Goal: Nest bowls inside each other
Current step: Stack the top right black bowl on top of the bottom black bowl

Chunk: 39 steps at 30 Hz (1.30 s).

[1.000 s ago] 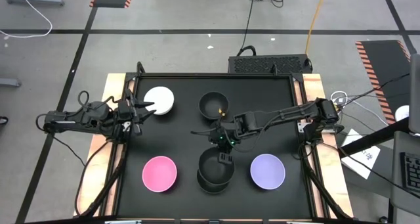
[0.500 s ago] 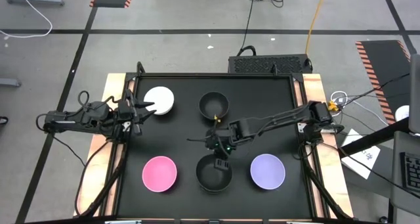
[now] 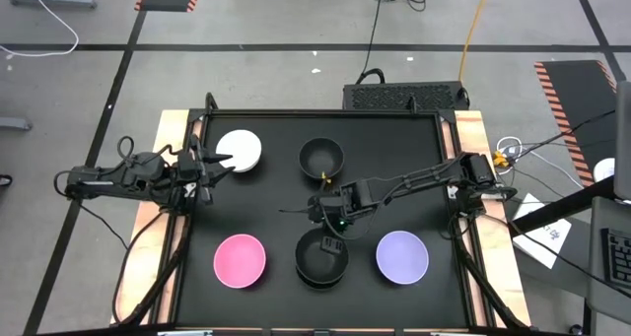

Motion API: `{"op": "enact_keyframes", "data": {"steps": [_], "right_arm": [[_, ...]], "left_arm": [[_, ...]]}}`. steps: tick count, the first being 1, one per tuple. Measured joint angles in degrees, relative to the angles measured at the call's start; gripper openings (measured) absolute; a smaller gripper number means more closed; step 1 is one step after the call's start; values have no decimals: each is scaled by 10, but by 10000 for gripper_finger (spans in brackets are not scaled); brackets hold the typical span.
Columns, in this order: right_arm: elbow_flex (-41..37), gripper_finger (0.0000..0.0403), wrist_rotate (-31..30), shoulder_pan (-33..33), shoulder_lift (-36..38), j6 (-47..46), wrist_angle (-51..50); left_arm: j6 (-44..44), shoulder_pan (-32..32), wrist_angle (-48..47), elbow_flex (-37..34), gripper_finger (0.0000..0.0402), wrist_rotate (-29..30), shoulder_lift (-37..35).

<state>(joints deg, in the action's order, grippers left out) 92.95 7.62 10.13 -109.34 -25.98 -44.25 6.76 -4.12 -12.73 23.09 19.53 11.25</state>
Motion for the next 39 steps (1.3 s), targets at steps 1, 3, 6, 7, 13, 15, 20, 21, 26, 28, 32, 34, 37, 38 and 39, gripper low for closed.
{"op": "enact_keyframes", "data": {"steps": [1,3,6,7,13,15,20,21,26,28,32,34,37,38,39], "right_arm": [[0,0,1,0,0,-2,-2],[0,0,1,0,0,-4,-8],[0,0,2,0,0,-6,-11],[0,0,2,0,-1,-8,-9],[0,0,19,5,-4,-12,14],[0,7,22,6,-4,-12,24],[0,53,32,5,-4,-13,49],[0,62,32,5,-4,-17,48],[0,90,30,4,-4,-25,43],[0,93,29,2,-4,-29,42],[0,95,29,1,-4,-28,42],[0,95,29,0,-4,-29,42],[0,95,29,-1,-4,-29,42],[0,95,31,-1,-4,-29,42],[0,94,34,-2,-4,-29,42]], "left_arm": [[0,0,0,0,147,0,0],[0,0,0,0,147,0,0],[0,0,0,0,147,0,0],[0,0,0,0,147,0,0],[-3,0,0,0,147,-1,0],[-5,0,0,0,147,-2,0],[-9,0,-5,0,147,-2,0],[-10,0,-6,0,147,-2,0],[-11,0,-7,0,147,-2,0],[-11,0,-7,0,147,-2,0],[-11,0,-7,0,147,-2,0],[-11,0,-8,0,147,-2,0],[-12,0,-8,0,147,-2,0],[-13,0,-8,0,147,-2,0],[-13,0,-8,0,147,-2,0]]}}
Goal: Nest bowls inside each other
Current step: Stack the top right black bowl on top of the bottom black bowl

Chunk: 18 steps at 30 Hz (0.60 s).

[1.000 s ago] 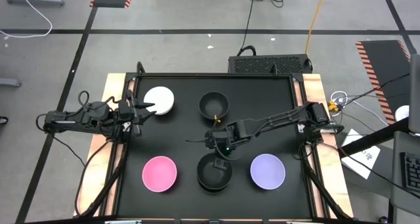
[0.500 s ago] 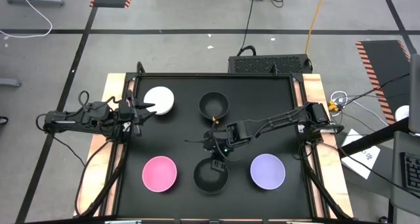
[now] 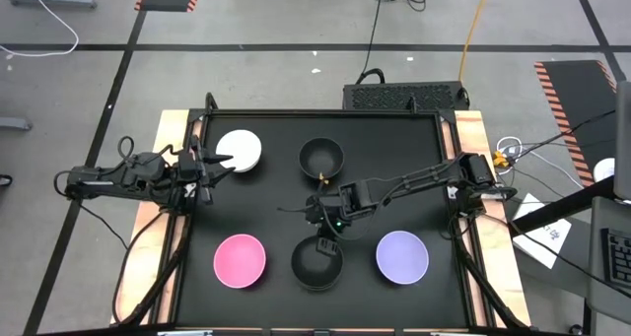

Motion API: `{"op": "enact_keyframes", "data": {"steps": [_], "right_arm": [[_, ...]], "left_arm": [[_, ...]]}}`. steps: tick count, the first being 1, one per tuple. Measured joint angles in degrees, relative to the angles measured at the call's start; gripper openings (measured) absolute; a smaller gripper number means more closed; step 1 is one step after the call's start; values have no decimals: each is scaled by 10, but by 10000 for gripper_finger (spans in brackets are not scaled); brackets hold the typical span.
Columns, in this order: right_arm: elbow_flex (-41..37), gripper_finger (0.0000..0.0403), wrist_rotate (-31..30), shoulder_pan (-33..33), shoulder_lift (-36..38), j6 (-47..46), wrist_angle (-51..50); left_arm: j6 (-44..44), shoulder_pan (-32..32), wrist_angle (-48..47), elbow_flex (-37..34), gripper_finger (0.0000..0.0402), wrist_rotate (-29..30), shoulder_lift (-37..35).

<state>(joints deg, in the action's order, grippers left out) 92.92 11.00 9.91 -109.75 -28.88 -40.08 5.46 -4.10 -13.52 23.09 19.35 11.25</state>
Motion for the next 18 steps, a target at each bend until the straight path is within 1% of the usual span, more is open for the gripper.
{"op": "enact_keyframes", "data": {"steps": [3,8,9,18], "right_arm": [[0,80,31,-4,0,1,-4],[0,14,43,-9,0,15,-12],[0,8,45,-9,0,16,-12],[0,5,38,-9,0,19,-19]], "left_arm": [[0,0,0,0,147,0,0],[0,0,-1,0,147,0,0],[0,0,-1,0,147,0,0],[0,0,-5,0,147,0,0]]}}
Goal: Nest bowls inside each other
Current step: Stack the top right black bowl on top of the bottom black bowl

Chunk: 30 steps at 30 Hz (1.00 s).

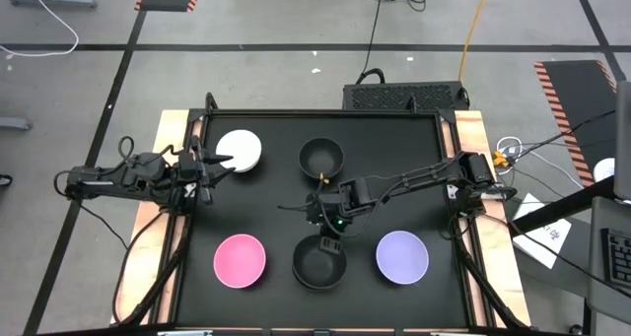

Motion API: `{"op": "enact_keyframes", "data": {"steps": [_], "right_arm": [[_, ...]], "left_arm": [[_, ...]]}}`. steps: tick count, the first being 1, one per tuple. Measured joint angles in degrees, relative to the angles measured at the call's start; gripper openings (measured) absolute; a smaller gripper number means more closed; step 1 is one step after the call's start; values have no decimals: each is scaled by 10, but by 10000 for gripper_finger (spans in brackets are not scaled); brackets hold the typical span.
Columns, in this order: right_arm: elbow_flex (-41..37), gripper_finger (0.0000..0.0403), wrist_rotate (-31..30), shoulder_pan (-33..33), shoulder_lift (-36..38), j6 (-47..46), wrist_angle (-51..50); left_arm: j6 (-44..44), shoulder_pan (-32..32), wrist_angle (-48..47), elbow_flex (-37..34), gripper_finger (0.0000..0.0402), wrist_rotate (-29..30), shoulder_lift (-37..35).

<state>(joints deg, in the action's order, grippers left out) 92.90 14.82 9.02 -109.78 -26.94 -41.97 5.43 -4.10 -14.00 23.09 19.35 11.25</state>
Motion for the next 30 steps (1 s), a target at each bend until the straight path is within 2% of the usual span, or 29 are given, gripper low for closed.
{"op": "enact_keyframes", "data": {"steps": [11,20,23,30], "right_arm": [[5,2,-41,0,-26,-2,-24],[137,1,-42,6,-125,25,-133],[177,1,-61,12,-149,34,-161],[189,1,-124,25,-158,28,-169]], "left_arm": [[-1,0,0,0,147,0,0],[-6,0,-8,0,147,-13,0],[-8,0,-10,0,147,-15,0],[-8,0,-10,0,147,-15,0]]}}
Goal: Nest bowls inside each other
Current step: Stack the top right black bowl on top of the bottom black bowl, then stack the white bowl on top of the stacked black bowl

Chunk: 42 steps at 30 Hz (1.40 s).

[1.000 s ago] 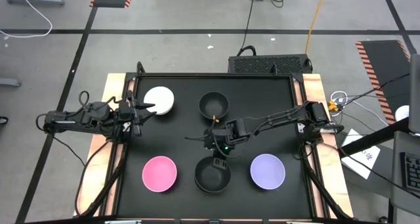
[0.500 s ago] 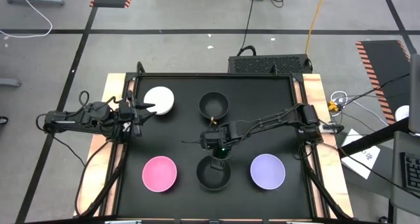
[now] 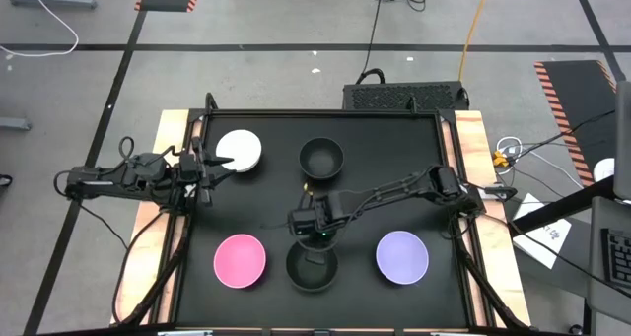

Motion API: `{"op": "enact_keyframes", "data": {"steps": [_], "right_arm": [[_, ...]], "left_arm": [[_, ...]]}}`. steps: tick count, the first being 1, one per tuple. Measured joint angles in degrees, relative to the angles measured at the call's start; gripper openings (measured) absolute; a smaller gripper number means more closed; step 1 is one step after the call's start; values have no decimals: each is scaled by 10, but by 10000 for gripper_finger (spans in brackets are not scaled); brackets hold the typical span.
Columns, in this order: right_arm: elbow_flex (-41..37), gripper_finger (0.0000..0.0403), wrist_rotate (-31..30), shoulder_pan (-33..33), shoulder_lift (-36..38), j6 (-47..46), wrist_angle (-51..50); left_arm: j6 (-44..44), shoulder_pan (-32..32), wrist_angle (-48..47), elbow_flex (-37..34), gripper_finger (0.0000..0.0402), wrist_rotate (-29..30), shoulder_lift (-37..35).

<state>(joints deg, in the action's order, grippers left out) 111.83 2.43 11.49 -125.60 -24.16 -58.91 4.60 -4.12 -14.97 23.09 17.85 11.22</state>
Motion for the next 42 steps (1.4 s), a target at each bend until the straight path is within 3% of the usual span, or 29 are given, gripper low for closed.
{"op": "enact_keyframes", "data": {"steps": [7,18,25,30,38,42], "right_arm": [[-1,22,-5,3,-2,-7,4],[16,112,3,4,-3,-22,32],[37,125,3,9,-1,-23,33],[38,125,-16,13,40,-6,43],[36,125,-116,27,149,76,46],[-45,125,-162,45,224,123,130]], "left_arm": [[-2,0,0,0,147,0,0],[-4,0,-4,0,147,0,0],[-4,0,-3,0,147,0,0],[-4,0,-3,0,147,0,0],[0,0,2,0,147,0,0],[2,0,4,0,147,0,0]]}}
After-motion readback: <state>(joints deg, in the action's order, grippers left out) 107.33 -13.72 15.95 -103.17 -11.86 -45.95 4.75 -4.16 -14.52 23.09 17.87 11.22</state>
